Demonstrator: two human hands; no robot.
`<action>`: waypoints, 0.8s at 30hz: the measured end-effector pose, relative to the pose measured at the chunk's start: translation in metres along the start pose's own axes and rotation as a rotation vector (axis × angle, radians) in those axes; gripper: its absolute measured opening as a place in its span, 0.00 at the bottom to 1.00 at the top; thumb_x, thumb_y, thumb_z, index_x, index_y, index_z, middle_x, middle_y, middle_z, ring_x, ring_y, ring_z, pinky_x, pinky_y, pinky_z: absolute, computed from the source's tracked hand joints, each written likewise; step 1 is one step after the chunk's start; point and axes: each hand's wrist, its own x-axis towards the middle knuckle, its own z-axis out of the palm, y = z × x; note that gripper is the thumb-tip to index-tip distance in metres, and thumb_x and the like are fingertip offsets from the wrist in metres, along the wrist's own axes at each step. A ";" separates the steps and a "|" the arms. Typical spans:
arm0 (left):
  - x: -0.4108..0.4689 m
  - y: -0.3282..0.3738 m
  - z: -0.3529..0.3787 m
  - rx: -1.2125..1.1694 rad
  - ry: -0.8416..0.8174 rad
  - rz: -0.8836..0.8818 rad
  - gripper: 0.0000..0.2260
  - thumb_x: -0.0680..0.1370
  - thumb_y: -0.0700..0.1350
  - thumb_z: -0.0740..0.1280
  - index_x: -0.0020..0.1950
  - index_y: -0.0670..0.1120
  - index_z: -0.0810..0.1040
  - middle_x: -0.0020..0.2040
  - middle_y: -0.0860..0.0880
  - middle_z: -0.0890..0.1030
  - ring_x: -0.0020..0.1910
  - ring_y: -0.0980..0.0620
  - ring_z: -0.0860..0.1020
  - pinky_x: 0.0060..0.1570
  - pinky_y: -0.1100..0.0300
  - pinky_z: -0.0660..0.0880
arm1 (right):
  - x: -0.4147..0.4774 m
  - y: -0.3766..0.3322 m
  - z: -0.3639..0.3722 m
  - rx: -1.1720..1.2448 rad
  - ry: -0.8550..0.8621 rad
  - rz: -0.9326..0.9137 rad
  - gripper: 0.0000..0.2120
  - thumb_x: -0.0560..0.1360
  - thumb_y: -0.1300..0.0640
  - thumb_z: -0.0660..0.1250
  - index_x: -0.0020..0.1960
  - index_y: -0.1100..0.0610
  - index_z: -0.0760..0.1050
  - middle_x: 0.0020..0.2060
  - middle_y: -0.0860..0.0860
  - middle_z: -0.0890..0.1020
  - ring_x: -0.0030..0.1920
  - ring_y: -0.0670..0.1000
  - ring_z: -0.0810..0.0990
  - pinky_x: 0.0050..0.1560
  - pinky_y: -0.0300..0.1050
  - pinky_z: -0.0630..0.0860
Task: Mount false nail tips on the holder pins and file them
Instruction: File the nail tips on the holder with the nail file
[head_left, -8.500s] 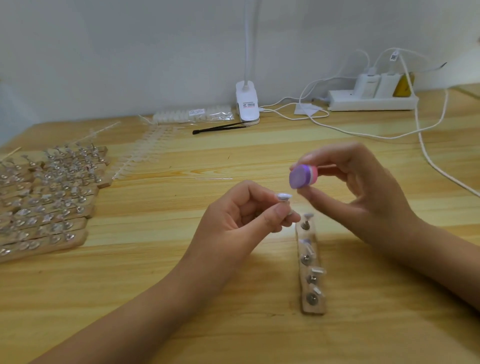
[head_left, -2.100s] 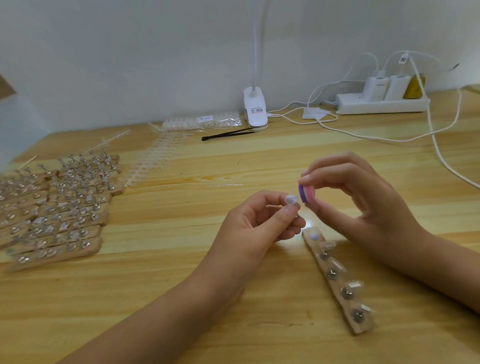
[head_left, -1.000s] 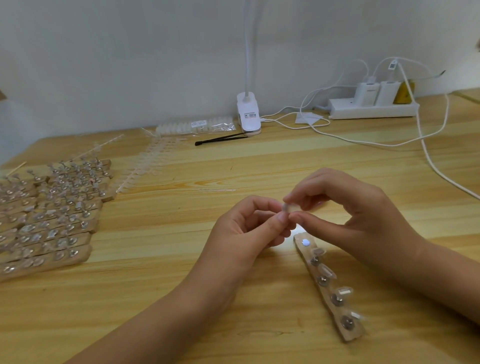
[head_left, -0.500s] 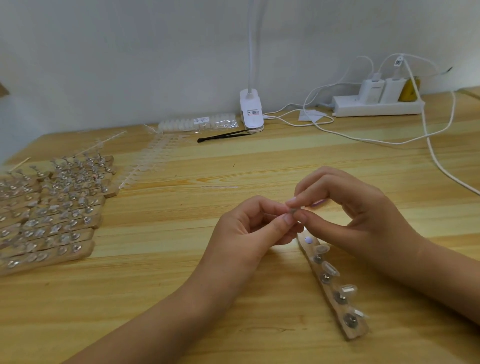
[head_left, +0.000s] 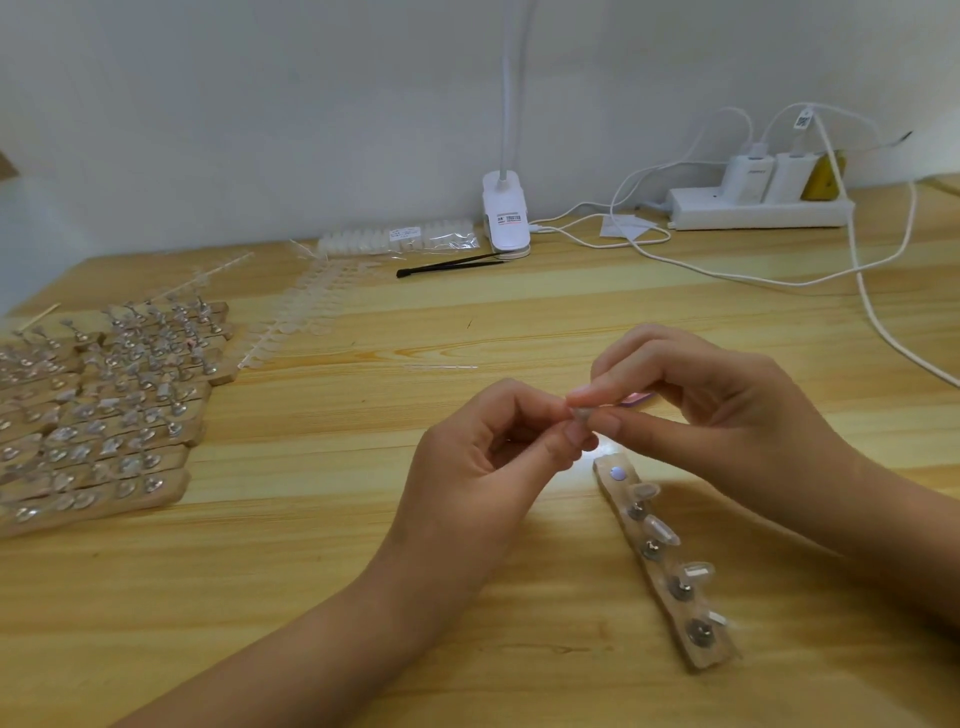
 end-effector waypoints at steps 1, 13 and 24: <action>0.000 0.000 0.000 0.016 -0.001 0.013 0.06 0.76 0.42 0.72 0.42 0.54 0.82 0.40 0.51 0.84 0.43 0.56 0.83 0.45 0.66 0.77 | 0.001 -0.001 -0.001 0.031 -0.016 0.019 0.08 0.73 0.52 0.72 0.50 0.53 0.83 0.45 0.48 0.82 0.48 0.54 0.82 0.50 0.57 0.77; 0.006 -0.002 -0.002 0.059 -0.021 -0.002 0.01 0.76 0.49 0.71 0.44 0.54 0.82 0.42 0.52 0.84 0.46 0.55 0.83 0.45 0.66 0.77 | 0.001 -0.012 -0.002 0.235 -0.023 0.178 0.09 0.73 0.51 0.72 0.53 0.50 0.82 0.44 0.49 0.84 0.47 0.49 0.84 0.51 0.40 0.80; -0.005 0.005 0.004 0.155 -0.078 0.196 0.06 0.79 0.46 0.69 0.46 0.58 0.79 0.43 0.56 0.84 0.47 0.53 0.84 0.48 0.66 0.77 | 0.003 -0.019 -0.001 0.387 -0.185 0.285 0.13 0.73 0.52 0.67 0.56 0.54 0.74 0.37 0.48 0.81 0.36 0.46 0.77 0.40 0.37 0.75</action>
